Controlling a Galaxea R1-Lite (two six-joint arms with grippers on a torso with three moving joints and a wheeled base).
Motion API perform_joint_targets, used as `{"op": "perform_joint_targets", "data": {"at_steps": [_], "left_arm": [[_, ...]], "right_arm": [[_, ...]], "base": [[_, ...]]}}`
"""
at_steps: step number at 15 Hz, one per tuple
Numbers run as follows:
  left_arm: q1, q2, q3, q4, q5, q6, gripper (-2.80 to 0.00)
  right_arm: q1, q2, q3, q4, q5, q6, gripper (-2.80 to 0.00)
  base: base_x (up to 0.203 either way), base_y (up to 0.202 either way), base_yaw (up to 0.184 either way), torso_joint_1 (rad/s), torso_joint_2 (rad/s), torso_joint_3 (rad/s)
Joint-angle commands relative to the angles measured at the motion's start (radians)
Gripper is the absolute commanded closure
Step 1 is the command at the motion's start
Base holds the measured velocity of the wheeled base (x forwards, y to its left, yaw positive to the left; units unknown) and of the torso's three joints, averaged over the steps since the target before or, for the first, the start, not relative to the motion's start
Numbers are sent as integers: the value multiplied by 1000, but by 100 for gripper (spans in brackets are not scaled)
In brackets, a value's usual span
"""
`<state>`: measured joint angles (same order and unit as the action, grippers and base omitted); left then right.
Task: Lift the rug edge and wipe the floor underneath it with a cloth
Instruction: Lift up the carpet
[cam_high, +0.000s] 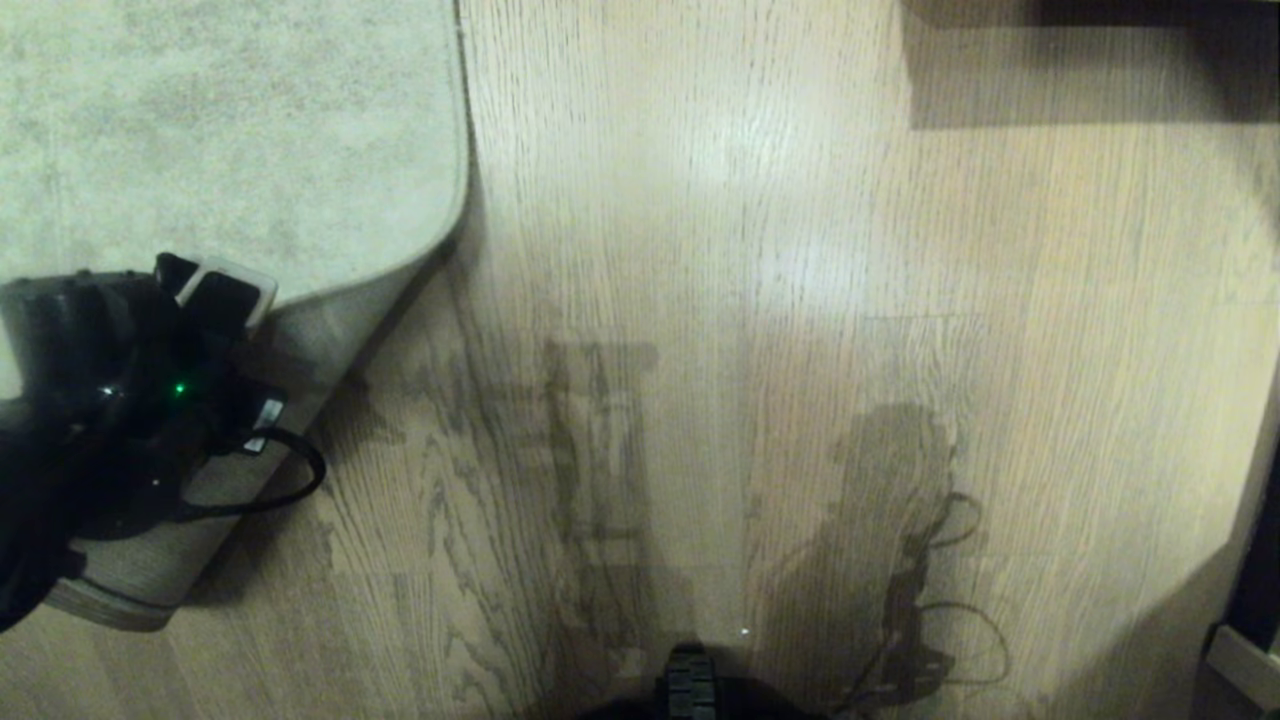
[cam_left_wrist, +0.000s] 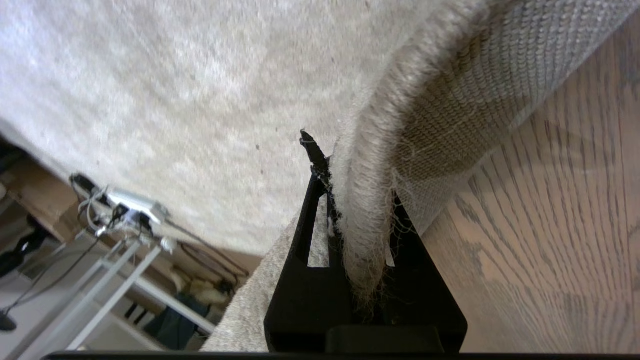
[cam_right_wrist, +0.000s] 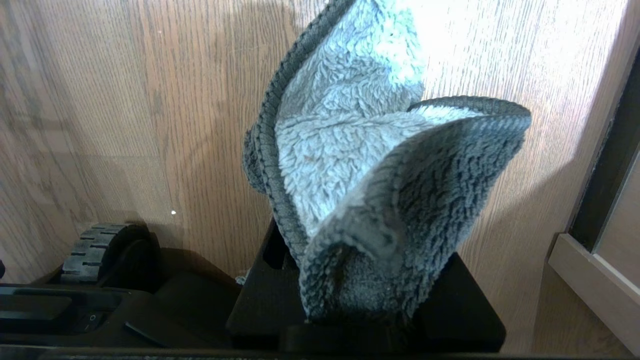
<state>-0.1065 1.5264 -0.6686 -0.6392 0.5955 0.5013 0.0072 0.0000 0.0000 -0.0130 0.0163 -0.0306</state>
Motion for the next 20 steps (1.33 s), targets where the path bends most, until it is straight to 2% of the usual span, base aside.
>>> {"op": "perform_joint_targets", "data": {"at_steps": [1, 8, 20], "left_arm": [[22, -2, -17, -9, -19, 18, 0], [16, 0, -22, -5, -59, 20, 0], [16, 0, -2, -7, -57, 22, 0]], "right_arm": [[0, 2, 0, -1, 1, 0, 0], [0, 2, 0, -1, 1, 0, 0], [0, 2, 0, -1, 1, 0, 0]], "base": [[0, 0, 0, 0, 0, 0], [0, 0, 0, 0, 0, 0], [0, 0, 0, 0, 0, 0]]}}
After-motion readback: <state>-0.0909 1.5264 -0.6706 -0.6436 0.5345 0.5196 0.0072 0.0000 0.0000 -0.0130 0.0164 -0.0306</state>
